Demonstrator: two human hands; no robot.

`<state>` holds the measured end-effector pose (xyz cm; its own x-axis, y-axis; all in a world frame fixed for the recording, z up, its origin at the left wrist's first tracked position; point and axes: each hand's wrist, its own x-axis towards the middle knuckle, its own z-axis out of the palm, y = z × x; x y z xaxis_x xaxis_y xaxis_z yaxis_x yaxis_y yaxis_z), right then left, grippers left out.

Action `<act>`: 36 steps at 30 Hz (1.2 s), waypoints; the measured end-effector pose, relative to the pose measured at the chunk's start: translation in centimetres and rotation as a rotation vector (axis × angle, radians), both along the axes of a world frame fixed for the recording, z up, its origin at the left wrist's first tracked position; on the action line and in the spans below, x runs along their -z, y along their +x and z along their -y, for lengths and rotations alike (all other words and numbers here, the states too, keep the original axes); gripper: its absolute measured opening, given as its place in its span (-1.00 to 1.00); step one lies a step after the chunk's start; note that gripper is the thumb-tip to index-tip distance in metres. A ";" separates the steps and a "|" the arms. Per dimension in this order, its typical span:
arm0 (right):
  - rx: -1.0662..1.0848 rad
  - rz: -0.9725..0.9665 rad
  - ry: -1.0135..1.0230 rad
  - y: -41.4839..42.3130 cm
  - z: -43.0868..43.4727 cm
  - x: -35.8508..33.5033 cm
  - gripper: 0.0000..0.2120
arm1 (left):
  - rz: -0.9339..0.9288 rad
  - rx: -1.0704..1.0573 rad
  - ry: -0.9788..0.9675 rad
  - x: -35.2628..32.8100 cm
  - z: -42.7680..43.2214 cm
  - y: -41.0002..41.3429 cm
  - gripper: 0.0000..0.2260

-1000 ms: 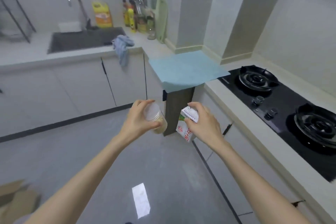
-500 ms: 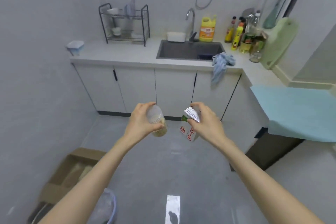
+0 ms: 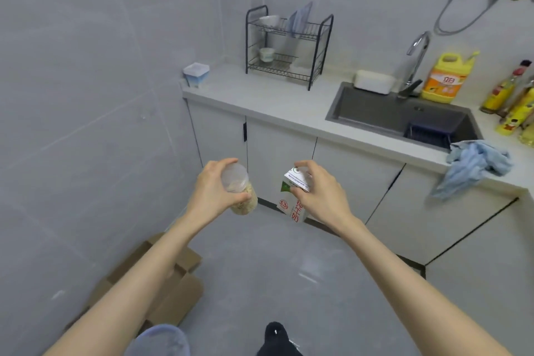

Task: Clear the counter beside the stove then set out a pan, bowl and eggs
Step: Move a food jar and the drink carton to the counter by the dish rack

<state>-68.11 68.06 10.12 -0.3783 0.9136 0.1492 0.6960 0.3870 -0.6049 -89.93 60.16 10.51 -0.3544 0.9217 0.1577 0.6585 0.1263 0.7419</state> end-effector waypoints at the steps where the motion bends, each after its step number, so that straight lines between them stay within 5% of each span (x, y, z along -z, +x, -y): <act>1: -0.018 0.000 -0.005 -1.0 -2.0 -0.1 -0.58 | 0.002 -0.013 -0.001 -0.2 -1.5 -0.8 -0.31; 17: -0.176 0.011 -0.031 -18.3 -26.5 -0.7 -0.56 | 0.032 -0.187 0.010 -0.3 -22.1 -15.8 -0.29; 36: -0.026 0.059 -0.100 -37.8 -51.2 0.1 -0.56 | 0.052 0.027 -0.044 0.4 -50.4 -36.8 -0.30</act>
